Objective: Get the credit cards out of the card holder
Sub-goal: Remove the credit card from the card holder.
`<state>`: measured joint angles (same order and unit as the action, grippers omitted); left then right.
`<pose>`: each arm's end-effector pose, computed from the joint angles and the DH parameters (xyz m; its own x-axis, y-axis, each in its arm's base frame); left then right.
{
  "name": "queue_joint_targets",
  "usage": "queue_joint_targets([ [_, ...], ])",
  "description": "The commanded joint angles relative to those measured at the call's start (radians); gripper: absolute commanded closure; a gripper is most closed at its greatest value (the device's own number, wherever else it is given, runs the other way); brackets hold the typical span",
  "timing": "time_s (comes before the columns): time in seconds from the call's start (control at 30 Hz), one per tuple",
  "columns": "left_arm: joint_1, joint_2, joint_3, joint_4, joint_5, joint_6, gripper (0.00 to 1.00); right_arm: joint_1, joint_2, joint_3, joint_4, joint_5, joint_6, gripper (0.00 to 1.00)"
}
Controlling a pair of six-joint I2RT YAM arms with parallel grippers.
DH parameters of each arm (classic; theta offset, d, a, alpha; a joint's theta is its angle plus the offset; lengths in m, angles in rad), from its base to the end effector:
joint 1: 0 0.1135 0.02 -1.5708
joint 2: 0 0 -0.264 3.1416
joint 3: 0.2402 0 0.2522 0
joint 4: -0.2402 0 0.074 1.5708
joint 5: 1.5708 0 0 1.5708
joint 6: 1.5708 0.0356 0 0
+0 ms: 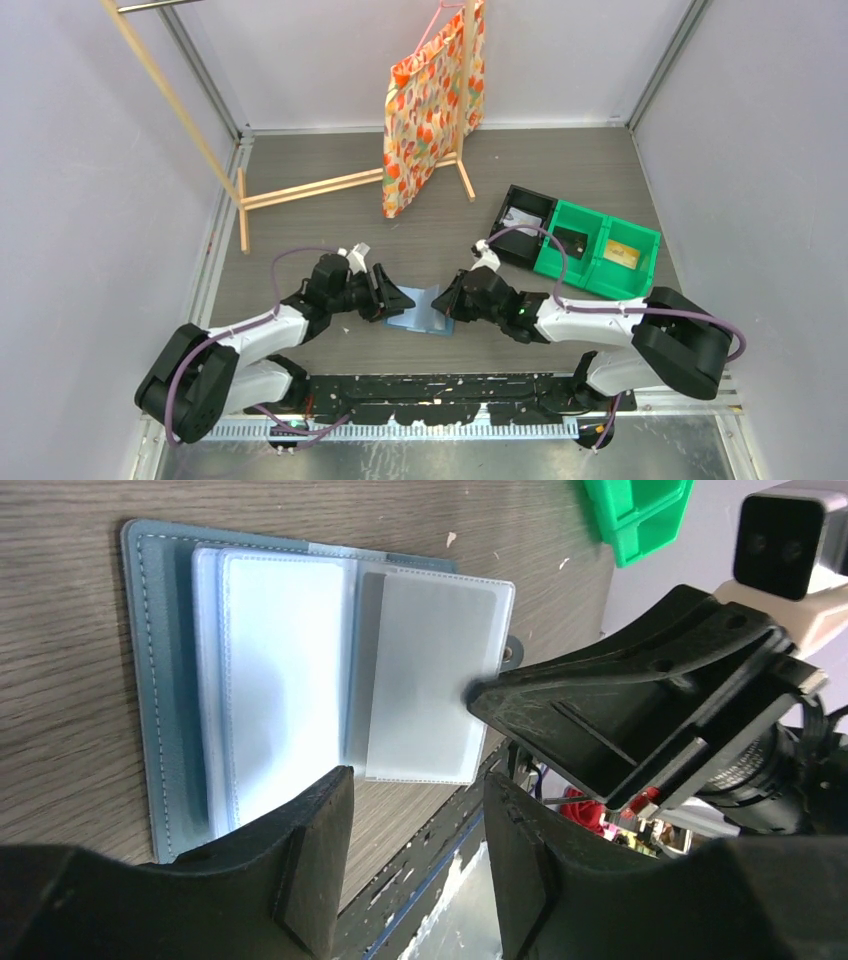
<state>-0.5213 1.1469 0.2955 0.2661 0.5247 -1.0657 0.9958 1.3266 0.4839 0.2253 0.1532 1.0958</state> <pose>0.1692 -0.1177 0.1515 -0.9259 -0.3417 -0.1612 -0.0355 0.5033 -0.8634 0.1421 0.2094 0.1635 -0.8214 0.3487 -0.4515 -0.0684 0.7256 0.6847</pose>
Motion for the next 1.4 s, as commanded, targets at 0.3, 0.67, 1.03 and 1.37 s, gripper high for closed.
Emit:
queue_joint_targets([
  [0.3, 0.003, -0.049, 0.051, -0.096, -0.015, 0.067, 0.40, 0.005, 0.039, 0.114, -0.023, -0.034, -0.064, 0.71],
  [0.67, 0.003, 0.054, 0.018, 0.156, 0.116, 0.048, 0.33, 0.005, 0.020, 0.083, 0.070, -0.038, -0.039, 0.55],
  [1.03, 0.003, 0.091, 0.013, 0.180, 0.119, 0.065, 0.44, 0.005, 0.015, 0.062, 0.116, -0.001, 0.018, 0.94],
  [1.37, 0.003, 0.139, 0.013, 0.207, 0.121, 0.065, 0.55, 0.005, 0.025, 0.068, 0.099, 0.006, 0.020, 0.99],
])
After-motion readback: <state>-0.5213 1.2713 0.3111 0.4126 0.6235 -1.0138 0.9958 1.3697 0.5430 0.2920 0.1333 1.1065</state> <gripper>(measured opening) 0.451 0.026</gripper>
